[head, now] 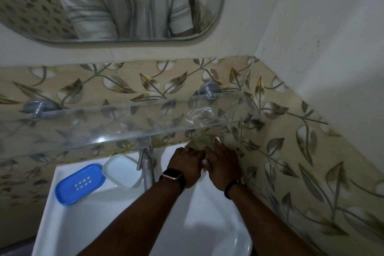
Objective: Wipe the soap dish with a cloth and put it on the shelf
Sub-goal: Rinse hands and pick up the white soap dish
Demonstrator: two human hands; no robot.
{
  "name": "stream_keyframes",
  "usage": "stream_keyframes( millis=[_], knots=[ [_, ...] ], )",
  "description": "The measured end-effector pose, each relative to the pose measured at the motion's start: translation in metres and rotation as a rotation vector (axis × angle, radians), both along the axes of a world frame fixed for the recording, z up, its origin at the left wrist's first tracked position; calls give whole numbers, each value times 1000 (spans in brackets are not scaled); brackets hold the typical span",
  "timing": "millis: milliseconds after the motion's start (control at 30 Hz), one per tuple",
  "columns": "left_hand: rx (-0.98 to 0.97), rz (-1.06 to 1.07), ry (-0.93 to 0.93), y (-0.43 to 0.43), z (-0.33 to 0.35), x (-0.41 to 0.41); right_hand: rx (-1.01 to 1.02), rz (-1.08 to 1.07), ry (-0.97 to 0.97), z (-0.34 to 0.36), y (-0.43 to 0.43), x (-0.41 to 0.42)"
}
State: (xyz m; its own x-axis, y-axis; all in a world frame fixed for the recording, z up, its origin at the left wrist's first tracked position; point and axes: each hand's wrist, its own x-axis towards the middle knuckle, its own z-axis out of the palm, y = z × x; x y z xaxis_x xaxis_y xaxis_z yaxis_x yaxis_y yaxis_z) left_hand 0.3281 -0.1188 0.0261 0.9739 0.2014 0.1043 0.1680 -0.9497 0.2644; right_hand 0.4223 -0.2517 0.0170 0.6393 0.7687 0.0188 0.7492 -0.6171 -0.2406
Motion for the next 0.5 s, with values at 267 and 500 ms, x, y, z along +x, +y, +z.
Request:
stream_keyframes(
  millis=[267,500],
  knots=[
    [-75,68,-318,-1,51,-59,450,63,-174,66,20,-59],
    [32,177,-528,17,67,-156,518,197,-222,91,53,-137]
  ],
)
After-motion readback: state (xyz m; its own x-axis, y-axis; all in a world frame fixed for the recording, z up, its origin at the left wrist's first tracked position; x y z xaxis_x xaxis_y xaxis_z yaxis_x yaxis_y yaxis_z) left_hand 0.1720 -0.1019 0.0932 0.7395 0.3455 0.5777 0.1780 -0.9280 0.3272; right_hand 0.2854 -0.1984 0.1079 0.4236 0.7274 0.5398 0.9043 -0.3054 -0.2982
